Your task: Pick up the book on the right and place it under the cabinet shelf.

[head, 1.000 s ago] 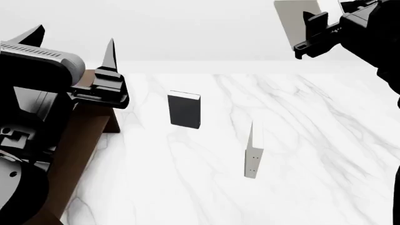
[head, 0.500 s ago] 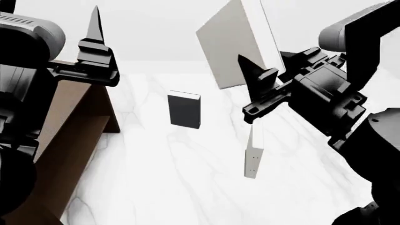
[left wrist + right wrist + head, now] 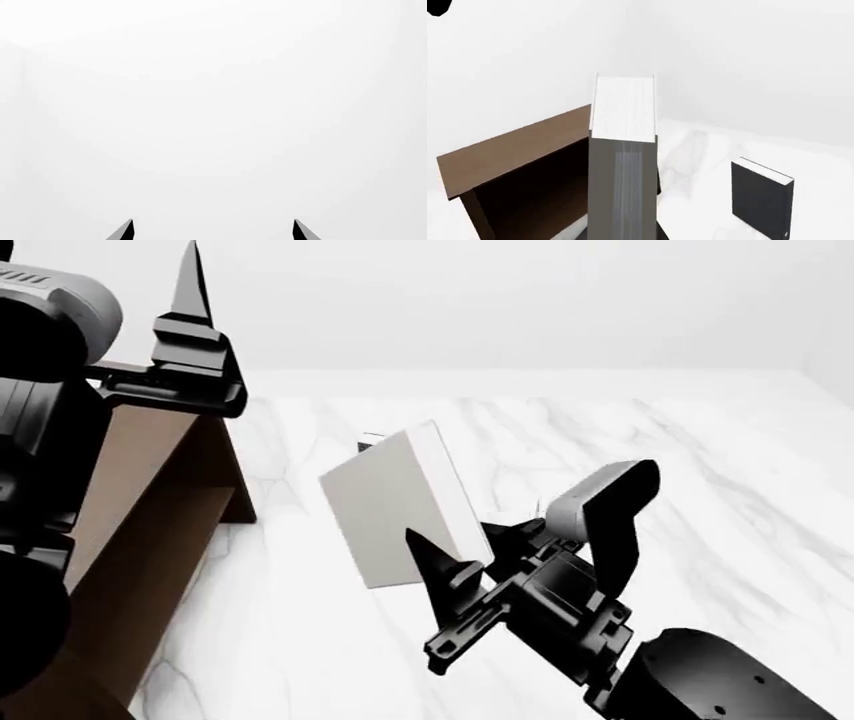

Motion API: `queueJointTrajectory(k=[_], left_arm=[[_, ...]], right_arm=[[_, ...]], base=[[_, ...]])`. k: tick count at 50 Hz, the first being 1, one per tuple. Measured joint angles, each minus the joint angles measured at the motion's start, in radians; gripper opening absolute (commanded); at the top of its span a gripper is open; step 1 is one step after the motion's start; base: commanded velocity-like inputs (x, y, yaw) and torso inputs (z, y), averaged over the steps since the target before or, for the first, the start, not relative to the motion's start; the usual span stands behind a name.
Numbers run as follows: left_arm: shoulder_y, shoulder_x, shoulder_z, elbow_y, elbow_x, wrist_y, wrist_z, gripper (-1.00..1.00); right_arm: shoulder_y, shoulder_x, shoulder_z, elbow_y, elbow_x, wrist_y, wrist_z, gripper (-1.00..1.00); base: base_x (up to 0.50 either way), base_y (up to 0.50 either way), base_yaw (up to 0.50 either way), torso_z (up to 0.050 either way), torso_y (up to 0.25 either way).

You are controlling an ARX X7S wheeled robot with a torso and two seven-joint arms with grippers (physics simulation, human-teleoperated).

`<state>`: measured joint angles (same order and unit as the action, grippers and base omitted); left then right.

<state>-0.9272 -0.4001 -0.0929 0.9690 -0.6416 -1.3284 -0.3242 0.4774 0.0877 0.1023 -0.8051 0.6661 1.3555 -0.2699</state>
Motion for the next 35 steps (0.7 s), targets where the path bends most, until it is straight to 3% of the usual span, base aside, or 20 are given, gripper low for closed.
queueJointTrajectory(k=[16,35], left_arm=[[0.014,-0.01,0.009,-0.008,-0.011,0.023,-0.008,1.0],[0.043,-0.02,0.02,-0.014,-0.019,0.054,-0.018,1.0]], right_arm=[[-0.177,-0.055,-0.14,0.257,-0.022,-0.24,-0.019,-1.0],[-0.161,-0.072,-0.303,0.693,0.139,-0.499,0.068,-1.0]], base=[[0.0,0.0,0.0,0.0,0.001],[0.0,0.0,0.0,0.001,0.001]])
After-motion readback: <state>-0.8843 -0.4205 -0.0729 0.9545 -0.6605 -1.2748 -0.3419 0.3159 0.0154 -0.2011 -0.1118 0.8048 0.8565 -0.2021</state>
